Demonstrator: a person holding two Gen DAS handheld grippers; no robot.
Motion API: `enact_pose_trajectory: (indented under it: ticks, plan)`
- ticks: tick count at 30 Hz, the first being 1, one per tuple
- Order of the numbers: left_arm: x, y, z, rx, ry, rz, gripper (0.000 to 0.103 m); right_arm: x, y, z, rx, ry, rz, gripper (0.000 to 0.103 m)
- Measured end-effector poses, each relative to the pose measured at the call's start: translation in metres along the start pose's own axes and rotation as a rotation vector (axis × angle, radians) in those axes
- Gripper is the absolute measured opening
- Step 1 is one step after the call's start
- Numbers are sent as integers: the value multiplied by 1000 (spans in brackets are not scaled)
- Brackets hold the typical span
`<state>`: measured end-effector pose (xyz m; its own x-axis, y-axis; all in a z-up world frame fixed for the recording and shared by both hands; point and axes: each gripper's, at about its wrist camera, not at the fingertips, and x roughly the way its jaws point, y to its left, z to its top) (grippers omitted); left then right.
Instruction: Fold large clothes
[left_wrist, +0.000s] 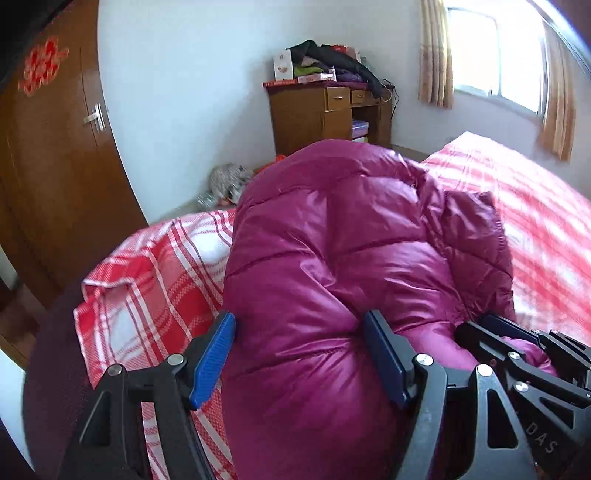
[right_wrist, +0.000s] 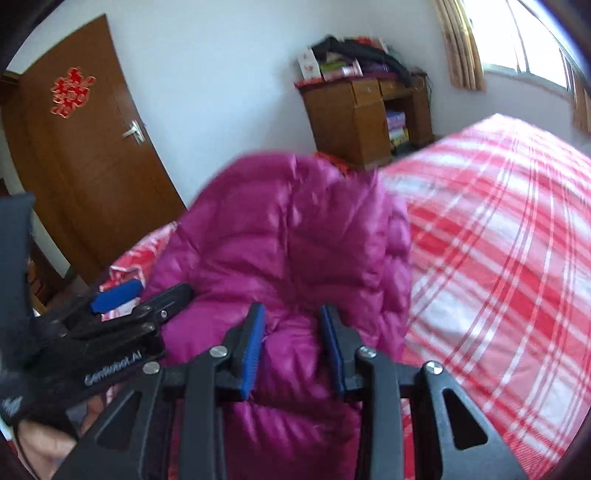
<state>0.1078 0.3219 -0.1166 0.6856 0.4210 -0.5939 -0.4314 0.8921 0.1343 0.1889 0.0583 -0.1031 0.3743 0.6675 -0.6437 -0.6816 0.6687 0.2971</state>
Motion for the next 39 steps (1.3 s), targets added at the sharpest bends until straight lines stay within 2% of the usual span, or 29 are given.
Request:
enact_pose_trajectory:
  ticks: [3,10,14,16,18,19,20,25,28,31,33,35,39]
  plan:
    - [6,-11,-2,66,0,52,73,17,-5,-3,53,20,4,36]
    - [20,-12,-7,80,-3,89,73,36,-8,7,52,66,8,35]
    - [0,-8,-10,43,11,39,73,24,-6,4,63,61,-3,37]
    - [-14,-1,-16,15,-2,13,73,8,-3,-5,95,15,8,44]
    - [-28,3,-25,-5,-15,35,73,-14,0,-17,125,-37,21,57]
    - [-34,3,-28,-5,-24,45,73,-19,-1,-24,127,-52,19,67]
    - [-38,2,-29,-7,-22,63,73,-26,1,-30,123,-62,3,71]
    - [-62,2,-38,-7,11,20,73,-56,11,-47,111,-98,-57,71]
    - [-74,6,-57,19,56,-4,73,-72,13,-54,121,-116,-87,76]
    - [-87,13,-76,25,60,-5,73,-88,14,-57,108,-126,-118,77]
    - [-94,15,-84,7,77,-32,73,-97,17,-59,98,-139,-136,80]
    - [-100,15,-88,6,87,-59,73,-105,20,-63,87,-155,-162,87]
    - [-124,8,-90,52,15,-57,73,-123,33,-68,36,-199,-204,90]
